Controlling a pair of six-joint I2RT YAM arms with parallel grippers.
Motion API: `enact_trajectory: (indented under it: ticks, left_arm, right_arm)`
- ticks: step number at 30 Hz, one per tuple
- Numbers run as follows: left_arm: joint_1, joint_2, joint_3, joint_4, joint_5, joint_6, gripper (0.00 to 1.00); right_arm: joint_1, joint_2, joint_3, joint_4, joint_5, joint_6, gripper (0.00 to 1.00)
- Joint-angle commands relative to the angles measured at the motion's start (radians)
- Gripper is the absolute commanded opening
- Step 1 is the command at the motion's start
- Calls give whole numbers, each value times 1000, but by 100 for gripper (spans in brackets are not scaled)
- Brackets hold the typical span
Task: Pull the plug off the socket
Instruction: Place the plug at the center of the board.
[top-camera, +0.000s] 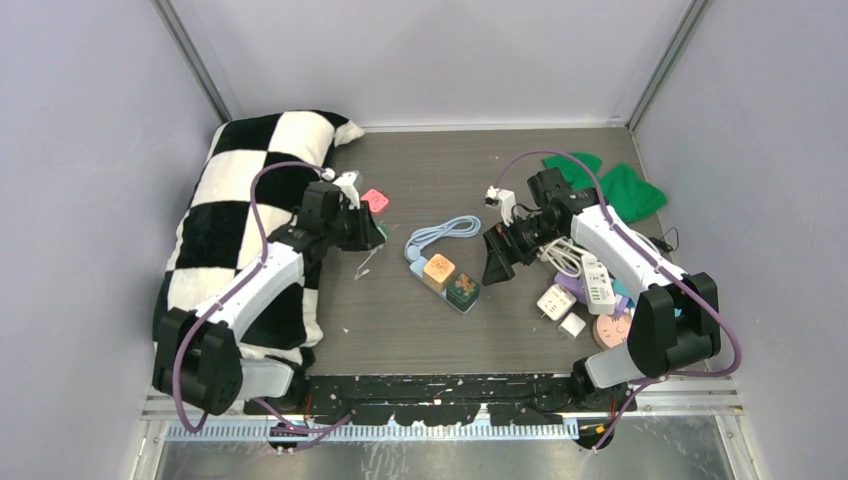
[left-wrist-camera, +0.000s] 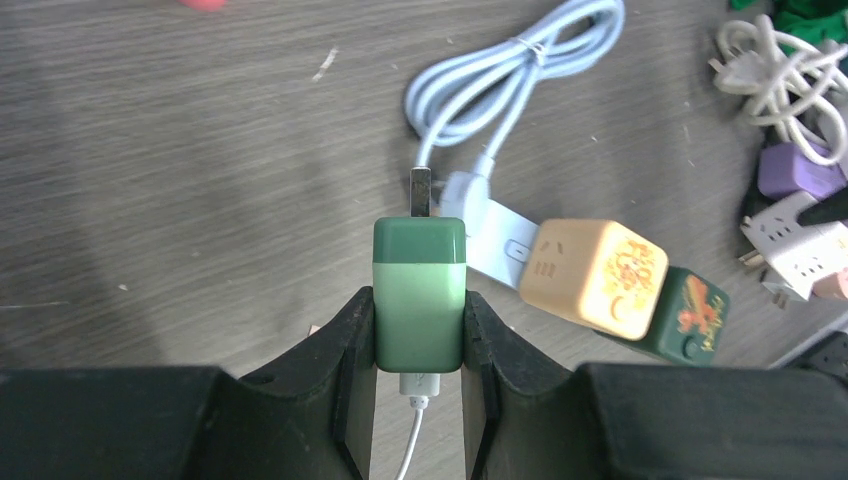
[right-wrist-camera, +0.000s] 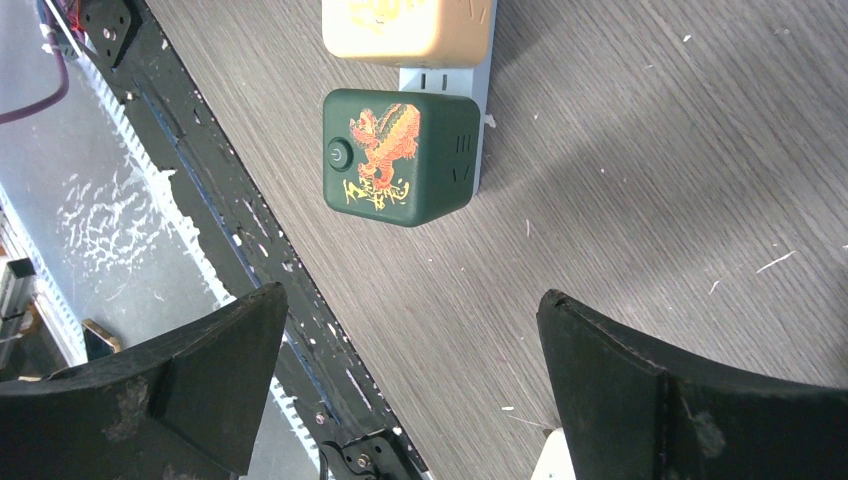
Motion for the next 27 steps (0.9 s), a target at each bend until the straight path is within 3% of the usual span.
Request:
enact_trajectory:
  ticks: [1, 11, 17, 27]
  left_arm:
    - [61, 76, 88, -8, 26, 56, 1]
    - [149, 398, 350, -127, -98, 59, 6]
    - [150, 555, 520, -205, -321, 65, 10]
    - [150, 724, 746, -289, -347, 140, 36]
  right_arm:
    - [-4, -34, 1, 24, -27, -2, 100]
    - [-11, -42, -2, 22, -20, -5, 100]
    - [-20, -49, -5, 23, -17, -4, 100]
    - [-32, -60, -9, 23, -14, -3, 100]
